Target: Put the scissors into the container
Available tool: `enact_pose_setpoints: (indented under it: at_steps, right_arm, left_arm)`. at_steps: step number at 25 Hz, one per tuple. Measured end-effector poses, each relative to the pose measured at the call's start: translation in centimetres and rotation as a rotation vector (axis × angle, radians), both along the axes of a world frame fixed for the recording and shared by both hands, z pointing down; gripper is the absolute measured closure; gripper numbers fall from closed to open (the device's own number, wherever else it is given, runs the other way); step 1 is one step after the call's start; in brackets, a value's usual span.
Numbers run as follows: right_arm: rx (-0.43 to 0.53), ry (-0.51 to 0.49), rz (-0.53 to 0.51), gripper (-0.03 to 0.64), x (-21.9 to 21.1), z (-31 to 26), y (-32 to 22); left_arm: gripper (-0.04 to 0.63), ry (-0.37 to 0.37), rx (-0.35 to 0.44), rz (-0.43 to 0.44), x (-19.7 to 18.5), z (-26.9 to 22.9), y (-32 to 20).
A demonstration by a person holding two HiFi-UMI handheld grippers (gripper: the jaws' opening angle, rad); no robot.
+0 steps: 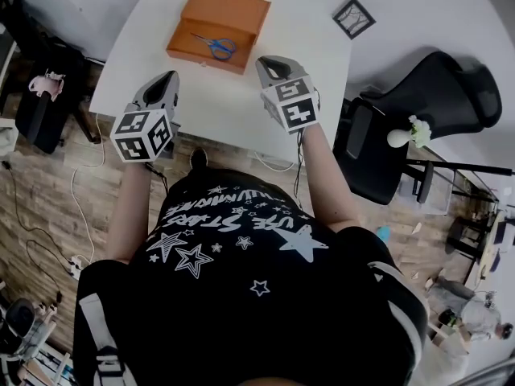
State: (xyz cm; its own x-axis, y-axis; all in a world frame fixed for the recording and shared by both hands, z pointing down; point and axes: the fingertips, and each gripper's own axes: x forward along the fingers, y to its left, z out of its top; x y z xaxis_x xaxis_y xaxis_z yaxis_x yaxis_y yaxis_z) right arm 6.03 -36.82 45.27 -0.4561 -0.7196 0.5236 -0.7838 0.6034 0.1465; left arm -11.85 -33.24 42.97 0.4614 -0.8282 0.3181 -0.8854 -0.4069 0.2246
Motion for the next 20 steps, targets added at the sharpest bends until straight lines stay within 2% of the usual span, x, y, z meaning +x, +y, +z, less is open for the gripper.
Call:
enact_pose_setpoints:
  at_steps: [8, 16, 20]
  right_arm:
    - [0.017, -0.012, -0.006, 0.569, 2.9, -0.2, 5.3]
    - [0.016, -0.045, -0.011, 0.569, 5.0, -0.2, 10.7]
    - [0.017, -0.03, -0.022, 0.569, 5.9, 0.2, 13.3]
  left_arm:
    - [0.577, 0.006, 0.008, -0.015, 3.0, -0.3, 5.5]
    - [0.577, 0.006, 0.008, -0.044, 4.6, -0.3, 10.9]
    - [0.577, 0.007, 0.002, -0.058, 5.3, 0.1, 13.7]
